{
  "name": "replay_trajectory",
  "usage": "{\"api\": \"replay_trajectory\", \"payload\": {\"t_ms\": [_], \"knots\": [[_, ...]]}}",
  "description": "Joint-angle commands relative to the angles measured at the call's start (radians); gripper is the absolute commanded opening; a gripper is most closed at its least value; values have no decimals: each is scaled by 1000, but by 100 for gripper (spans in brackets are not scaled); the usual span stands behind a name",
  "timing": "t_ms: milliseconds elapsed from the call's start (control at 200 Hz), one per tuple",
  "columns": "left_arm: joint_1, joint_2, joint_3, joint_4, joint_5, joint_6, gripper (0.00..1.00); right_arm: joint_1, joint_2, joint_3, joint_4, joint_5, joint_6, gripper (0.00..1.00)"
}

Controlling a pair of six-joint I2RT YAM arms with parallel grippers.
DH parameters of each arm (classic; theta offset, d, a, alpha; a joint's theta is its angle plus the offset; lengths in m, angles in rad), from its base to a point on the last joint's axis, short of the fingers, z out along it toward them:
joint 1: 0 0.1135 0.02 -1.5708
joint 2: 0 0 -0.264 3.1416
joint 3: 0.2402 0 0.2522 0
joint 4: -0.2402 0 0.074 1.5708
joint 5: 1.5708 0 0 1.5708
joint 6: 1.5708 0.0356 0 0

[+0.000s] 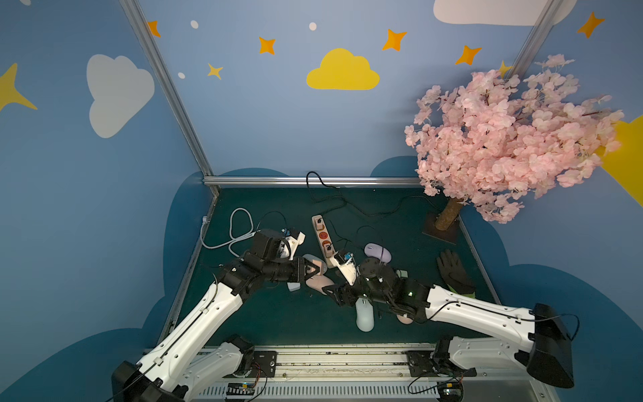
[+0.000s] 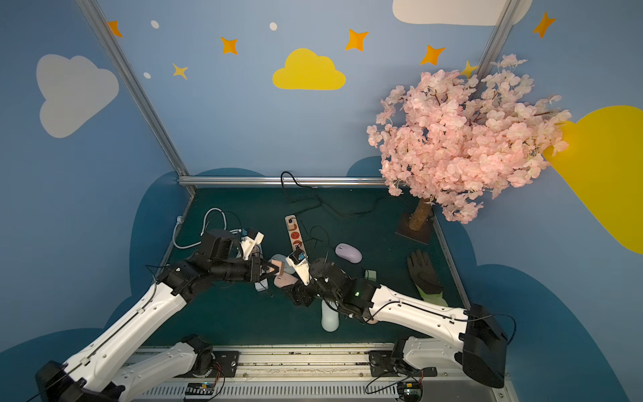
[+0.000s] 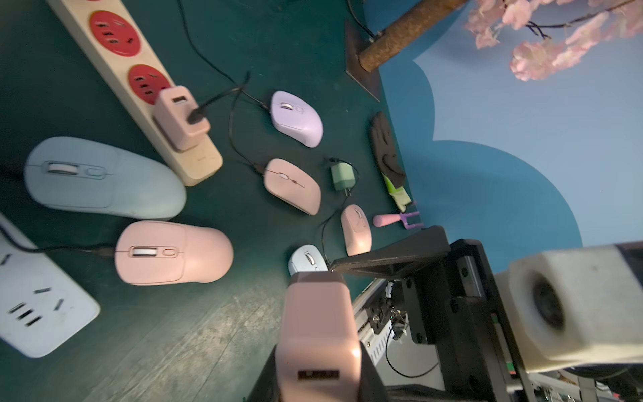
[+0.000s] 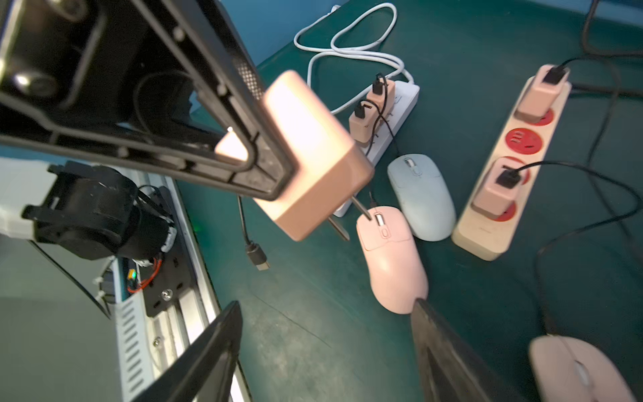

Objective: Unplug the wireless mouse
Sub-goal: Remove the power cord from the plug.

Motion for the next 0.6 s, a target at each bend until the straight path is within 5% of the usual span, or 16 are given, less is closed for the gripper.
{"api": "replay_trajectory", "payload": {"t_ms": [0, 175, 596], "knots": [[-27, 29, 39, 45, 66, 13, 4, 2, -80, 48, -183, 87, -154, 74], [-80, 75, 75, 46, 83, 27, 4, 0, -212, -66, -47, 24, -418, 76], [-130, 103, 84, 97, 127, 28, 4, -6, -164, -51, 86, 75, -575, 82]]}}
